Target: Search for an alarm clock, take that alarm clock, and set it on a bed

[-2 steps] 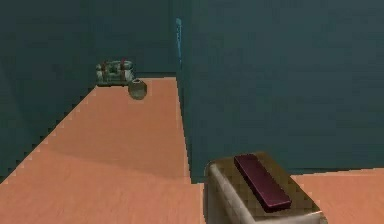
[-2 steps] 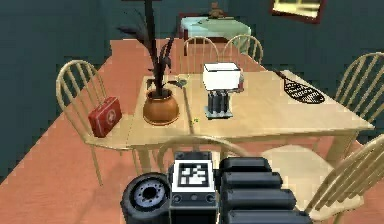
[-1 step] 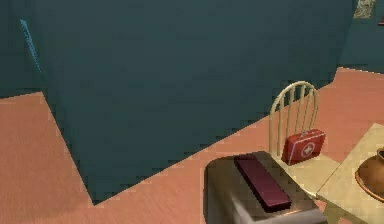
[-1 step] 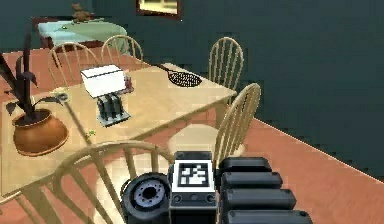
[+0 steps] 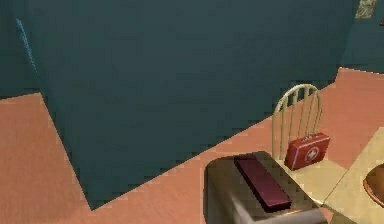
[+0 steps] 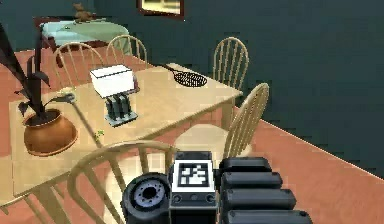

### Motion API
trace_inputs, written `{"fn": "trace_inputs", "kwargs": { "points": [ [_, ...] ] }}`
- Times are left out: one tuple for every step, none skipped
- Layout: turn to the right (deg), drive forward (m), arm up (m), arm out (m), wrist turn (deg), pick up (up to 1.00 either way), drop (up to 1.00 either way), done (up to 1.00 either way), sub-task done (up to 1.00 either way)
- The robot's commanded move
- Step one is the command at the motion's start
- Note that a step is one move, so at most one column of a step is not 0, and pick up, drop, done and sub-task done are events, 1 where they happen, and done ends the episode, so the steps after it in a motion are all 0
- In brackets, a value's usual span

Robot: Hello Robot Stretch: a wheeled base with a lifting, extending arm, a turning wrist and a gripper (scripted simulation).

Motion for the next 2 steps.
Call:
{"fn": "trace_inputs", "kwargs": {
  "points": [
    [12.0, 0.0, 0.0, 0.0, 0.0, 0.0, 0.0, 0.0, 0.0],
    [0.0, 1.0, 0.0, 0.0, 0.0, 0.0, 0.0, 0.0, 0.0]
  ]
}}
